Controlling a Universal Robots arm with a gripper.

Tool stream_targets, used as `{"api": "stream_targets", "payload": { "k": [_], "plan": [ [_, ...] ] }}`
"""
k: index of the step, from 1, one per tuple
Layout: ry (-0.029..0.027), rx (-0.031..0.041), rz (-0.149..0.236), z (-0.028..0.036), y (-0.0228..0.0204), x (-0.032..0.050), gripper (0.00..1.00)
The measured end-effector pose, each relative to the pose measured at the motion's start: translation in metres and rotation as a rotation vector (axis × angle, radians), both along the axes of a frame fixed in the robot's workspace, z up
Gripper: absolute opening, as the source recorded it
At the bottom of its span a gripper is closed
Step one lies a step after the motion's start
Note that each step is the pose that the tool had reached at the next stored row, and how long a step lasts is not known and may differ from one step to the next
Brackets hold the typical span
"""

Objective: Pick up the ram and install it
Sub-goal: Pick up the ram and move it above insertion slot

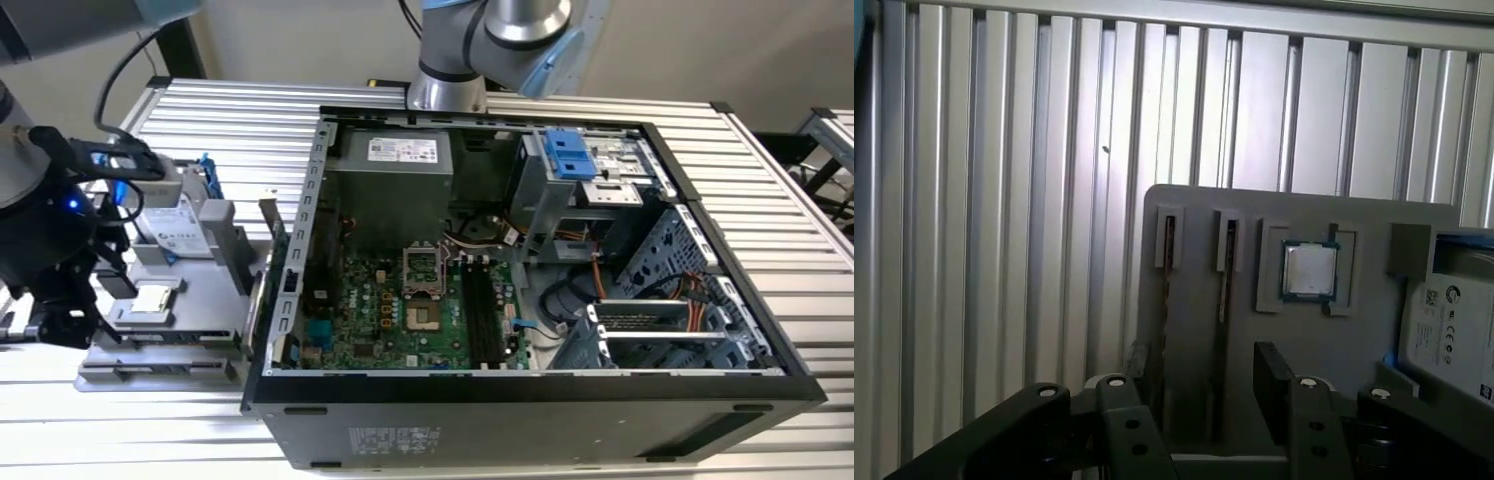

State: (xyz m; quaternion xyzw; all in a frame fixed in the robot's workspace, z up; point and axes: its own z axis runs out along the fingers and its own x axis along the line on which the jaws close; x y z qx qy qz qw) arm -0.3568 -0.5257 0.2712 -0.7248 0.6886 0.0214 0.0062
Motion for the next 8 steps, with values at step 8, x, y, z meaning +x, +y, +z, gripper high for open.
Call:
{"api": "stream_targets", "payload": {
  "k": [8],
  "plan": [
    [-0.0001,0.0,0.0,-0.0145,-0.0076,0.0001,1.0]
  ]
}}
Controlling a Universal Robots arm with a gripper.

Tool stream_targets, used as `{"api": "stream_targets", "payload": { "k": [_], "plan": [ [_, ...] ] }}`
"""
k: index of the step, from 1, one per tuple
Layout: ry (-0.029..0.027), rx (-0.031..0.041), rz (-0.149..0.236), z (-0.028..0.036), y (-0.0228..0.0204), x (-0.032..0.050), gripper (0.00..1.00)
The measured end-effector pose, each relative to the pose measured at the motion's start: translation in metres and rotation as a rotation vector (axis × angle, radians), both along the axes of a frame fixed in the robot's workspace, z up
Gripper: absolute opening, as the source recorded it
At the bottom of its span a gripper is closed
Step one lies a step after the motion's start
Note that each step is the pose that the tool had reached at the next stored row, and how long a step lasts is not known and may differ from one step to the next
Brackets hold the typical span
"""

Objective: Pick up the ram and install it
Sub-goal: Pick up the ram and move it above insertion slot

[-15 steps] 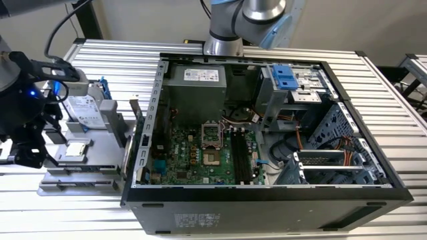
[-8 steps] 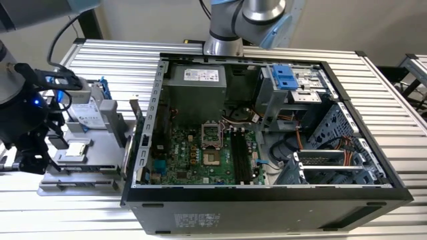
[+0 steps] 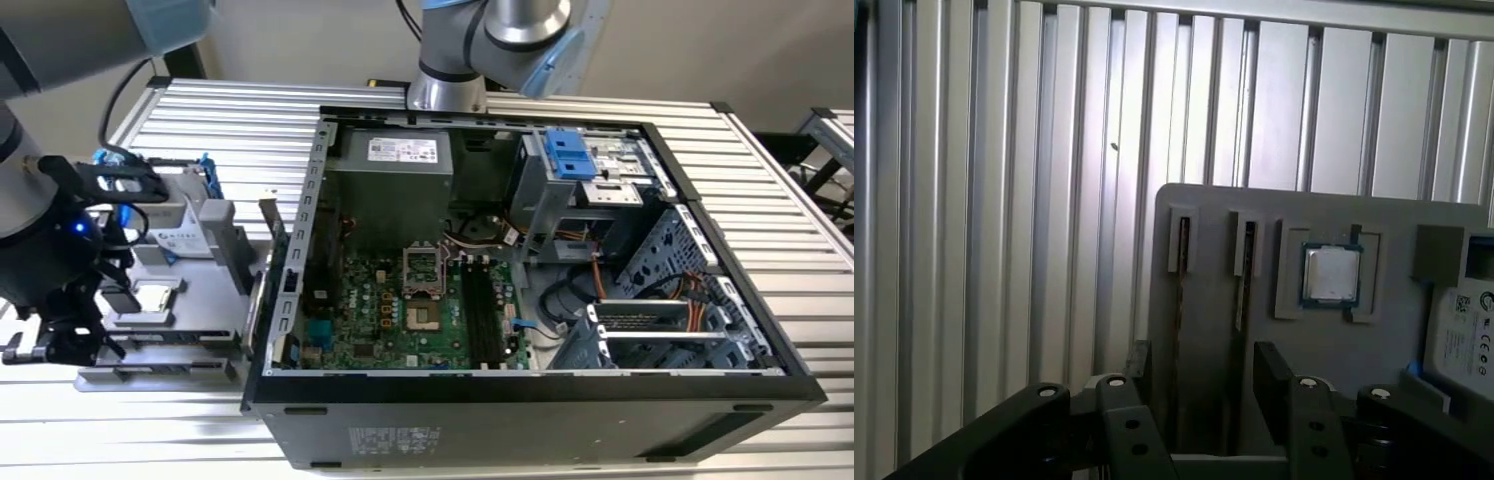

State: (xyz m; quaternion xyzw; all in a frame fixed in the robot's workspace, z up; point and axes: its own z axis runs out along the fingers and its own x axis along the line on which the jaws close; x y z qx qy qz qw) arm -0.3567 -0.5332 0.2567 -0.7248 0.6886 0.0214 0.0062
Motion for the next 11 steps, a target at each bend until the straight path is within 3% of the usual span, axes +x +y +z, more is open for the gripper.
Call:
{"api": "stream_targets", "payload": {
  "k": [6,11],
  "plan": [
    [0.0001,0.0,-0.002,-0.0109,-0.0042,0.0006,1.0],
    [0.0,0.0,-0.009,-0.0201,-0.0042,0.0044,1.0]
  ]
}}
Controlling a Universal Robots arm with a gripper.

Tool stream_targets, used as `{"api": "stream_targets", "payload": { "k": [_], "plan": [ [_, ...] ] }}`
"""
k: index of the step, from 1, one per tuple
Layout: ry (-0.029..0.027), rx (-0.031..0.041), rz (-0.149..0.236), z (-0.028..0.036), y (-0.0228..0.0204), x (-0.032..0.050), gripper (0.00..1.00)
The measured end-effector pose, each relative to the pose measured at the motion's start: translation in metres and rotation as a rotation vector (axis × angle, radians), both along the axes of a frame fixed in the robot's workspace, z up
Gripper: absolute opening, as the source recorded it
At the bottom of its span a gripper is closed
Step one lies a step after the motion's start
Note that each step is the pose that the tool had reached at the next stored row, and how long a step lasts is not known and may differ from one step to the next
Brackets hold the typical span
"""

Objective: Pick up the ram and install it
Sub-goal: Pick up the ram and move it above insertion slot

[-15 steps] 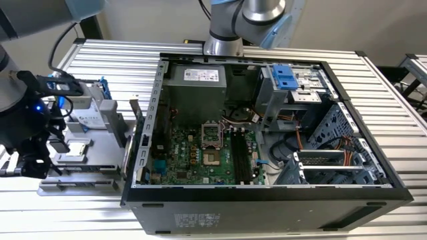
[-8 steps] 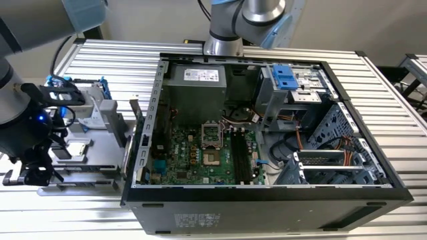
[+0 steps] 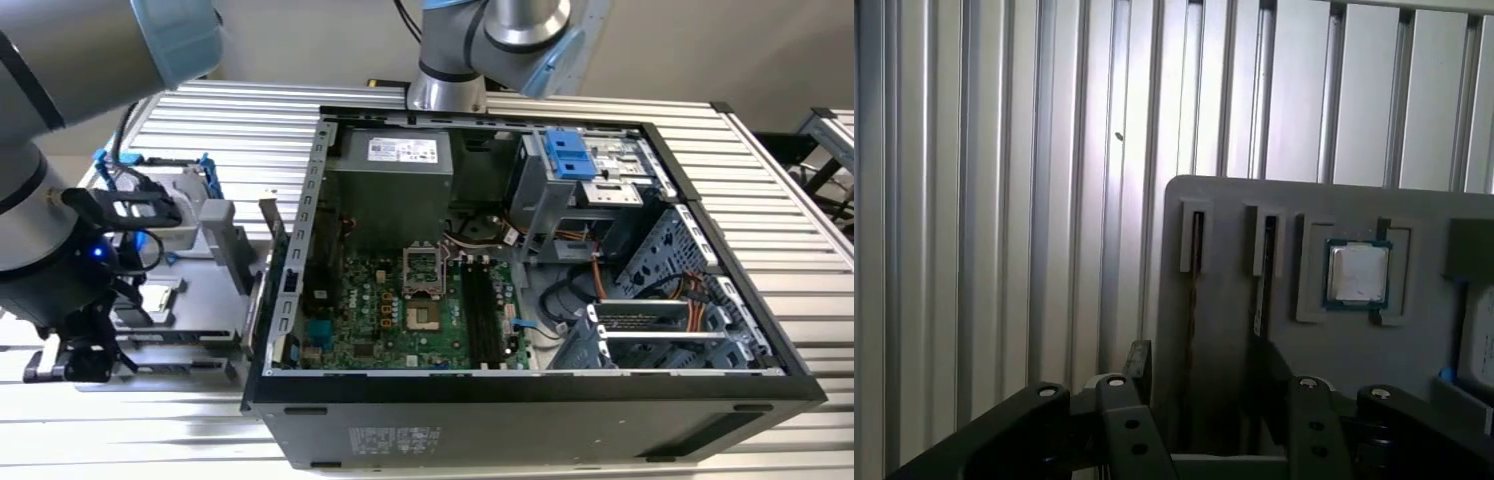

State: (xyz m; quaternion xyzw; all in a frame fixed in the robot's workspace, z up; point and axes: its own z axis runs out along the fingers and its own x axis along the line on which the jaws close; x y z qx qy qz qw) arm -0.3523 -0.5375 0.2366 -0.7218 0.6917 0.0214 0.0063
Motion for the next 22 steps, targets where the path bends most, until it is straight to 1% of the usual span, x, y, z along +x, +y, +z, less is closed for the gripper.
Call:
{"api": "stream_targets", "payload": {
  "k": [3,5,9,13,16,19,22],
  "plan": [
    [0.0,-0.0001,-0.003,-0.0054,0.0004,-0.0018,1.0],
    [0.0,0.0,-0.011,-0.0091,0.0014,-0.0029,1.0],
    [-0.0001,0.0,-0.025,-0.0163,0.0028,-0.0029,1.0],
    [-0.0004,0.0,-0.028,-0.02,0.0041,-0.0034,1.0],
    [-0.0045,0.0003,-0.023,-0.024,0.0042,-0.005,1.0],
    [-0.0049,0.0006,-0.019,-0.0294,0.0037,-0.0053,1.0],
    [-0.0048,0.0011,-0.018,-0.035,0.0021,-0.0054,1.0]
  ]
}}
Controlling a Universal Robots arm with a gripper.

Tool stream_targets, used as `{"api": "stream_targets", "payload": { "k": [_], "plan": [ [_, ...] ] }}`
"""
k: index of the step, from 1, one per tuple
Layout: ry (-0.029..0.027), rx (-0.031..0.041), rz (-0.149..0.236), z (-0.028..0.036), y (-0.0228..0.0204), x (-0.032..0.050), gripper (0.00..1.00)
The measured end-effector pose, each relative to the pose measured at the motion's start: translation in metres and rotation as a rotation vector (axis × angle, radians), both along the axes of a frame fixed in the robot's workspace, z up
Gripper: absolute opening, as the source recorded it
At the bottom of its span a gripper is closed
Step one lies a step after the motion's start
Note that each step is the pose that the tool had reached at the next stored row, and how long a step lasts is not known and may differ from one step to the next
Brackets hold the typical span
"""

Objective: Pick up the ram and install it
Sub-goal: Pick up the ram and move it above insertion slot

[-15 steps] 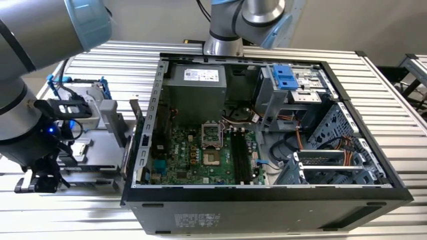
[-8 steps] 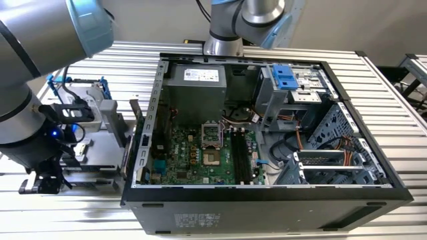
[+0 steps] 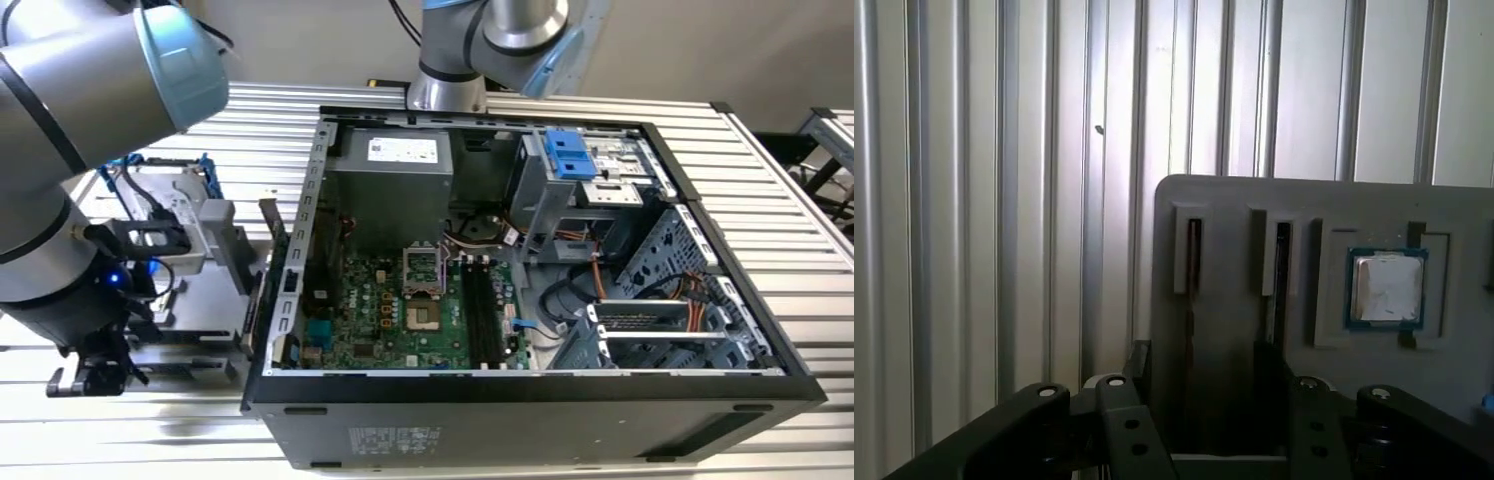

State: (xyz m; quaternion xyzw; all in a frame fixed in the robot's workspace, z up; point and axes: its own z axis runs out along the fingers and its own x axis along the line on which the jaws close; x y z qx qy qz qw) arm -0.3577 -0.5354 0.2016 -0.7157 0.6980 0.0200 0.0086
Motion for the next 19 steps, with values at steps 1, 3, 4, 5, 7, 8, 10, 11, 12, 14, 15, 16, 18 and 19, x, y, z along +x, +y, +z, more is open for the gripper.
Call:
{"api": "stream_targets", "payload": {
  "k": [1,3,4,5,7,8,10,11,12,14,15,16,18,19],
  "plan": [
    [0.0,0.0002,0.0,-0.0015,-0.0001,-0.0001,1.0],
    [0.0,0.001,0.0,-0.0036,-0.0003,-0.0006,1.0],
    [-0.0009,0.002,0.001,-0.0044,-0.0003,-0.0013,1.0],
    [-0.0025,0.0027,0.002,-0.0051,-0.0003,-0.0022,1.0],
    [-0.0032,0.003,0.004,-0.0054,-0.0003,-0.0026,1.0],
    [-0.0032,0.0028,0.004,-0.0054,-0.0003,-0.0026,1.0],
    [-0.0033,0.0031,0.005,-0.006,-0.0019,-0.0028,1.0],
    [-0.0033,0.0031,0.006,-0.0064,-0.0024,-0.0028,1.0],
    [-0.0034,0.0033,0.005,-0.0067,-0.0025,-0.0028,1.0],
    [-0.0032,0.003,0.006,-0.0068,-0.0026,-0.0027,1.0],
    [-0.0032,0.0032,0.006,-0.007,-0.0028,-0.0027,1.0],
    [-0.0032,0.0031,0.006,-0.0074,-0.0033,-0.0027,1.0],
    [-0.0033,0.0031,0.006,-0.0081,-0.004,-0.0027,1.0],
    [-0.0033,0.0032,0.006,-0.0081,-0.004,-0.0027,1.0]
  ]
}}
